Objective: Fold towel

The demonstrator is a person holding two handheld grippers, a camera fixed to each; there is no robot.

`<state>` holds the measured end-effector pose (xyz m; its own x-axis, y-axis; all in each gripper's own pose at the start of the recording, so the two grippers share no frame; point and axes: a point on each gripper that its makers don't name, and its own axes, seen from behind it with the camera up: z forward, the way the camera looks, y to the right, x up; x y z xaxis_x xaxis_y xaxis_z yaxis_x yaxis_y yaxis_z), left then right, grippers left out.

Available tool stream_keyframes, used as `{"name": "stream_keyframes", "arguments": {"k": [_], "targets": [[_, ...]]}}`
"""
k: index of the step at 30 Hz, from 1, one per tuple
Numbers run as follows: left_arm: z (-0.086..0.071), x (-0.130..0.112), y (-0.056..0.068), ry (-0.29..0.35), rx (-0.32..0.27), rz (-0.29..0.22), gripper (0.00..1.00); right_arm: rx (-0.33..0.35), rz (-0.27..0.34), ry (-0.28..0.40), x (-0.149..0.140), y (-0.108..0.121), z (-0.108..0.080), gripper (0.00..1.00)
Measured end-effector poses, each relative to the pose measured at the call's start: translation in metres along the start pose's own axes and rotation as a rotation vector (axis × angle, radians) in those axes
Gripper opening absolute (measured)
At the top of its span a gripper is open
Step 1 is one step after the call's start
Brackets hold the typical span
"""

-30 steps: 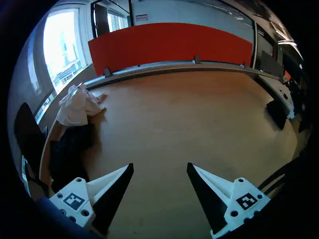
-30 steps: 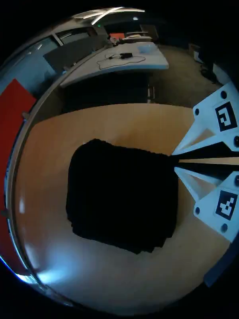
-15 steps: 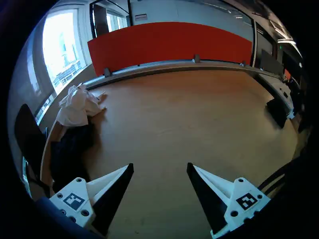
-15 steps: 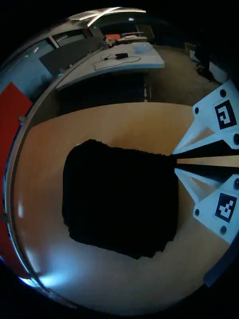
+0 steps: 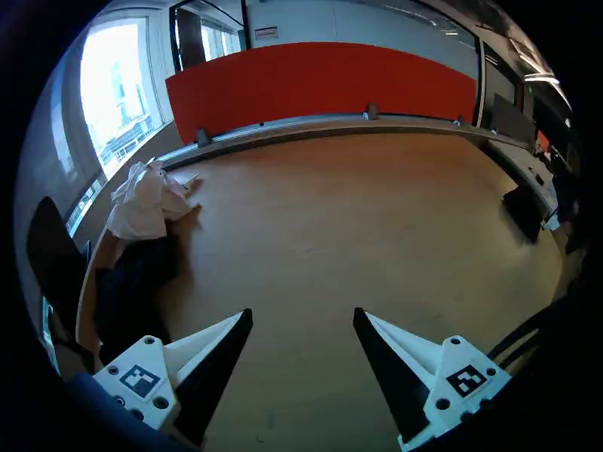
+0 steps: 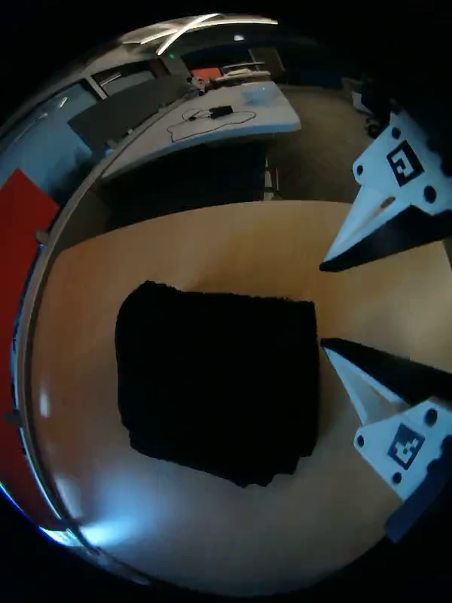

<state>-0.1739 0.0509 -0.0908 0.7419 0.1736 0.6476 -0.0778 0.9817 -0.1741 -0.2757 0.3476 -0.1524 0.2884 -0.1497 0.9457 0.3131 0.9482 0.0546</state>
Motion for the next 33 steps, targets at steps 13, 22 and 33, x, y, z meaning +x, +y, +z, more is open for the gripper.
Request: {"name": "stream_keyframes", "arguments": {"k": [13, 22, 33], "targets": [[0.0, 0.004, 0.001, 0.011, -0.006, -0.001, 1.0, 0.009, 0.023, 0.041, 0.003, -0.004, -0.014, 0.91], [-0.001, 0.009, -0.003, 0.025, -0.001, -0.009, 1.0, 0.025, 0.09, 0.145, 0.022, -0.009, -0.035, 0.91], [-0.002, 0.02, -0.004, 0.046, 0.001, -0.022, 1.0, 0.037, 0.236, 0.376, 0.063, -0.016, -0.074, 0.91]]}}
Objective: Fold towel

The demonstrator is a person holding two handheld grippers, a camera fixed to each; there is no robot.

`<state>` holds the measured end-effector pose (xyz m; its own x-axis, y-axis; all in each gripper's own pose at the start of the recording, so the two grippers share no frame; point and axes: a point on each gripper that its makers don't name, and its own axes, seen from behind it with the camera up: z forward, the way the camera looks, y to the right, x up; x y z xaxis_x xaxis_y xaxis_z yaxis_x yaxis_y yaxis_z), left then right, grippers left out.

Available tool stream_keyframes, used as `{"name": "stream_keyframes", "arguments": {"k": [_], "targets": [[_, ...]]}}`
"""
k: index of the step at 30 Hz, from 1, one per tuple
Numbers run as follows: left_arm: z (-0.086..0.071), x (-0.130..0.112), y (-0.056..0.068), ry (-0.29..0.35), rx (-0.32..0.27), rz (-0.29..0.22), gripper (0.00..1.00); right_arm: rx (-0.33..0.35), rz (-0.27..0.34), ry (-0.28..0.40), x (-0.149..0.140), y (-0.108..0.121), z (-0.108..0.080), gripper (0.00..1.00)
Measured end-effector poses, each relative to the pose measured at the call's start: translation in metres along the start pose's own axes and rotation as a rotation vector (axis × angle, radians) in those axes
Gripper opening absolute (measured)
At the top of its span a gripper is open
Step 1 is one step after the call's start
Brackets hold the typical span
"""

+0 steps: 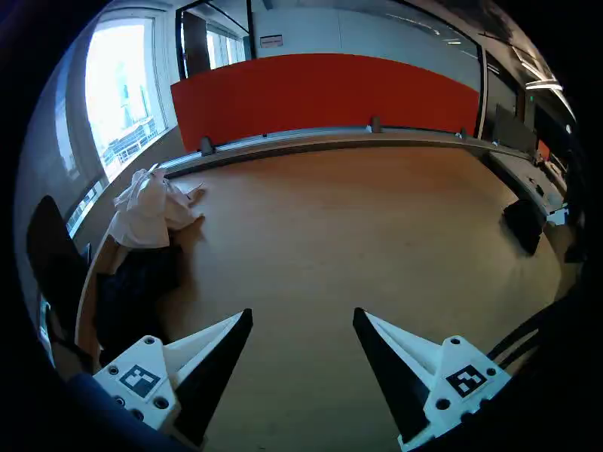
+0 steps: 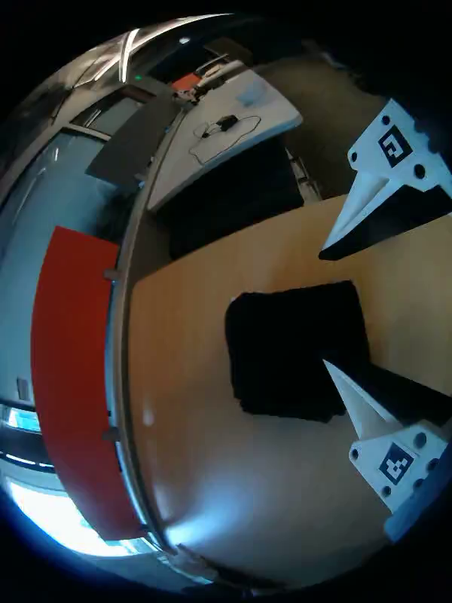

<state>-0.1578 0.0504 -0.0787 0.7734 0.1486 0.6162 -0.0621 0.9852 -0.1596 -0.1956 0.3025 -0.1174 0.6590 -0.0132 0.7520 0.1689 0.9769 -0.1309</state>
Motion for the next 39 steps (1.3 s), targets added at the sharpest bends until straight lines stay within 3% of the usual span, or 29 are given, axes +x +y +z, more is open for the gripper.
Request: {"name": "stream_keyframes", "arguments": {"k": [8, 20, 29, 39], "targets": [[0.0, 0.008, 0.0, 0.017, 0.002, -0.007, 1.0, 0.003, 0.092, 0.136, 0.031, -0.007, -0.01, 0.91], [0.001, 0.018, -0.002, 0.045, 0.009, -0.033, 1.0, 0.009, 0.12, 0.256, 0.066, -0.015, -0.021, 0.91], [0.0, 0.038, -0.009, 0.094, 0.023, -0.045, 1.0, 0.009, 0.139, 0.387, 0.107, -0.024, -0.039, 0.91], [-0.001, 0.063, -0.014, 0.164, 0.033, -0.058, 1.0, 0.02, 0.17, 0.453, 0.132, -0.04, -0.051, 0.91]]}}
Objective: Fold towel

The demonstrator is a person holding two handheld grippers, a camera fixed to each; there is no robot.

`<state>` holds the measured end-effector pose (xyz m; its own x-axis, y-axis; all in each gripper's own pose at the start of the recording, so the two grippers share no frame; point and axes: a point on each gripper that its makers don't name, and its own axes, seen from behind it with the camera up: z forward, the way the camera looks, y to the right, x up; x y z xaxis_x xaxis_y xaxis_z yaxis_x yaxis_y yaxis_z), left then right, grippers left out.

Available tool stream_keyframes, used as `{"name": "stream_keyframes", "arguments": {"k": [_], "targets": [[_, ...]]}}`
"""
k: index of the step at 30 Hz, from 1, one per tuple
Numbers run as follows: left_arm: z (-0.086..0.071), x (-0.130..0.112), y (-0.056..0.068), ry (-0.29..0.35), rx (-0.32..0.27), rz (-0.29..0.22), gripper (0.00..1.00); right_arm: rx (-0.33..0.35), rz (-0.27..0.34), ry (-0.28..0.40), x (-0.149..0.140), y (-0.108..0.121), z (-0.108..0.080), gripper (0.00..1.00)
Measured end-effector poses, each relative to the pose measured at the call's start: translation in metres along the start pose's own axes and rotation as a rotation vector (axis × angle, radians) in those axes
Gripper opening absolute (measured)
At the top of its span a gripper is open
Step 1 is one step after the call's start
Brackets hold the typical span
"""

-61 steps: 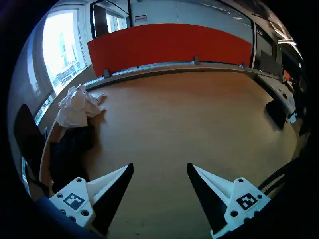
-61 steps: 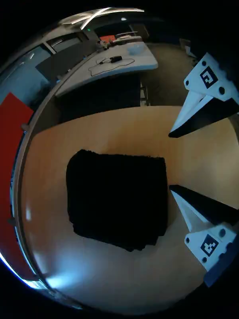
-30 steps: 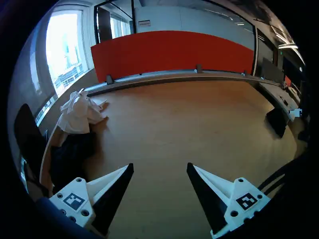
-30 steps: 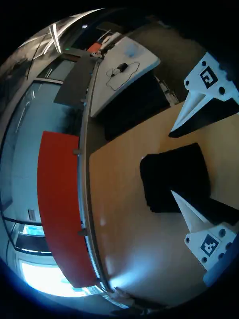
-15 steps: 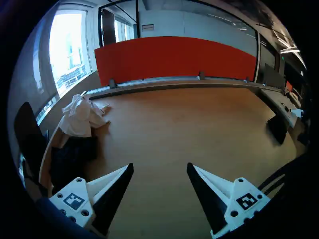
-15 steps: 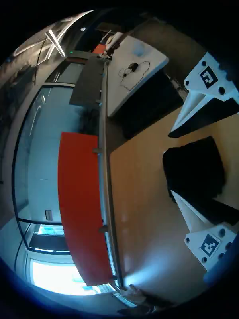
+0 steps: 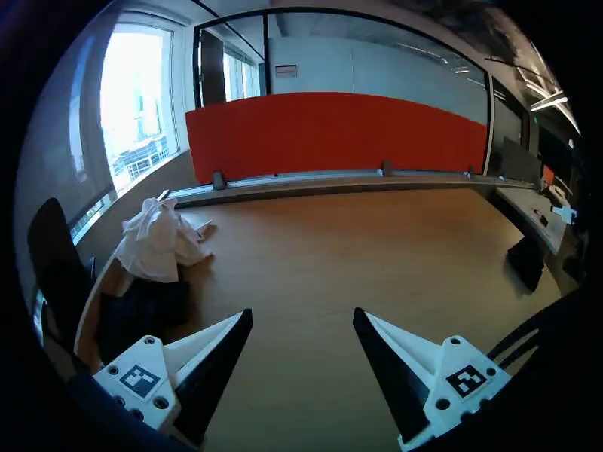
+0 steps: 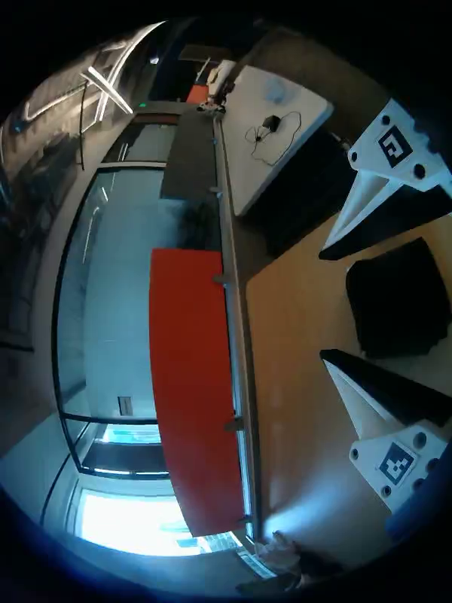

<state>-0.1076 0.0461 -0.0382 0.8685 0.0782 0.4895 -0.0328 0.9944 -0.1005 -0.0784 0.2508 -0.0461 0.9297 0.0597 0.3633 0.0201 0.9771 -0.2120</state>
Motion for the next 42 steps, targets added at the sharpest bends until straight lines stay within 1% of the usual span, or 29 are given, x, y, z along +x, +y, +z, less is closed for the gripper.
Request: {"name": "stream_keyframes", "arguments": {"k": [5, 8, 11, 14, 17, 24, 29, 35, 38, 42], "targets": [[0.002, 0.014, -0.005, 0.038, 0.011, -0.01, 1.0, 0.003, -0.019, 0.025, 0.007, -0.017, 0.0, 0.91], [0.003, 0.024, -0.008, 0.063, 0.017, -0.014, 1.0, 0.011, -0.047, 0.043, 0.011, -0.032, 0.0, 0.91], [0.004, 0.033, -0.011, 0.09, 0.021, -0.018, 1.0, 0.03, -0.07, 0.06, 0.017, -0.05, -0.001, 0.91], [0.005, 0.042, -0.013, 0.116, 0.024, -0.022, 1.0, 0.058, -0.071, 0.084, 0.027, -0.072, -0.002, 0.91], [0.005, 0.051, -0.015, 0.141, 0.029, -0.031, 1.0, 0.092, -0.057, 0.115, 0.039, -0.096, -0.004, 0.91], [0.004, 0.074, -0.018, 0.208, 0.031, -0.052, 0.99, 0.165, 0.0, 0.175, 0.063, -0.149, -0.011, 0.91], [0.001, 0.093, -0.015, 0.264, 0.024, -0.069, 1.0, 0.209, 0.013, 0.212, 0.074, -0.185, -0.017, 0.91], [-0.003, 0.111, -0.011, 0.315, 0.014, -0.081, 1.0, 0.253, 0.028, 0.235, 0.083, -0.227, -0.024, 0.91], [-0.004, 0.117, -0.01, 0.334, 0.013, -0.078, 0.99, 0.276, 0.033, 0.248, 0.089, -0.245, -0.028, 0.91], [-0.005, 0.122, -0.01, 0.355, 0.016, -0.086, 1.0, 0.289, 0.032, 0.254, 0.093, -0.259, -0.029, 0.91]]}}
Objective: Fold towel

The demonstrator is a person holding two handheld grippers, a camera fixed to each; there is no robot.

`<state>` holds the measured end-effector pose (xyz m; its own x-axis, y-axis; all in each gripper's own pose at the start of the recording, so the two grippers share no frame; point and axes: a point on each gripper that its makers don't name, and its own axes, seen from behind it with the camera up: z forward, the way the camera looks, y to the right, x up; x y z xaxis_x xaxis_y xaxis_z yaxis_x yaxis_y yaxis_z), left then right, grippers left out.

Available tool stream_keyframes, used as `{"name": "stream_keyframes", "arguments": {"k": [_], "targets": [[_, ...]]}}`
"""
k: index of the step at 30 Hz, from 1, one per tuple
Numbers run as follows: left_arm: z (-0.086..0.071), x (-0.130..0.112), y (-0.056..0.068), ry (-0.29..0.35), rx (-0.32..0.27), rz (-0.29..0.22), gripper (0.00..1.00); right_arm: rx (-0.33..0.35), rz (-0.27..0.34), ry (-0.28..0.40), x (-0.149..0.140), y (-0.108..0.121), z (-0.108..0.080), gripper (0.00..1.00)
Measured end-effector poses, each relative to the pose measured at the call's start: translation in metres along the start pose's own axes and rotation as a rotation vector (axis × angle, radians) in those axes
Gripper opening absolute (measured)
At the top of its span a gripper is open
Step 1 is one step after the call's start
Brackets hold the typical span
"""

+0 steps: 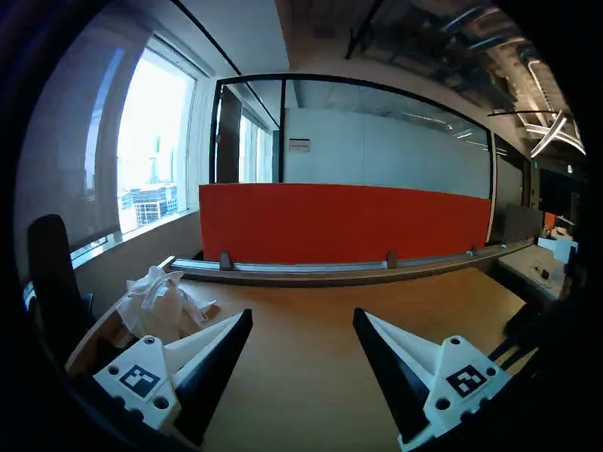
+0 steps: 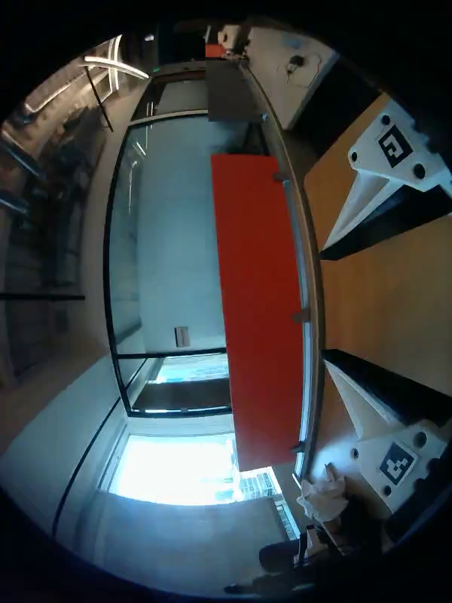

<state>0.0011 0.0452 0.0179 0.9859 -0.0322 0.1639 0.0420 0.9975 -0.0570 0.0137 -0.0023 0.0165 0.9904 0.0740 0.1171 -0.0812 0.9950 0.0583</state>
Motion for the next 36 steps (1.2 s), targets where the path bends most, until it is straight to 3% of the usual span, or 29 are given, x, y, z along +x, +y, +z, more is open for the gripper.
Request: {"name": "stream_keyframes", "arguments": {"k": [5, 26, 36], "targets": [[-0.001, 0.003, -0.001, 0.018, -0.001, -0.006, 1.0, 0.002, -0.005, 0.001, 0.004, -0.006, 0.001, 0.91], [0.002, 0.004, 0.006, 0.087, 0.014, 0.101, 0.99, 0.005, -0.045, -0.011, 0.0, -0.028, -0.001, 0.91], [0.003, -0.02, -0.001, 0.145, 0.027, 0.086, 1.0, -0.003, -0.022, -0.009, -0.006, -0.03, -0.003, 0.91]]}}
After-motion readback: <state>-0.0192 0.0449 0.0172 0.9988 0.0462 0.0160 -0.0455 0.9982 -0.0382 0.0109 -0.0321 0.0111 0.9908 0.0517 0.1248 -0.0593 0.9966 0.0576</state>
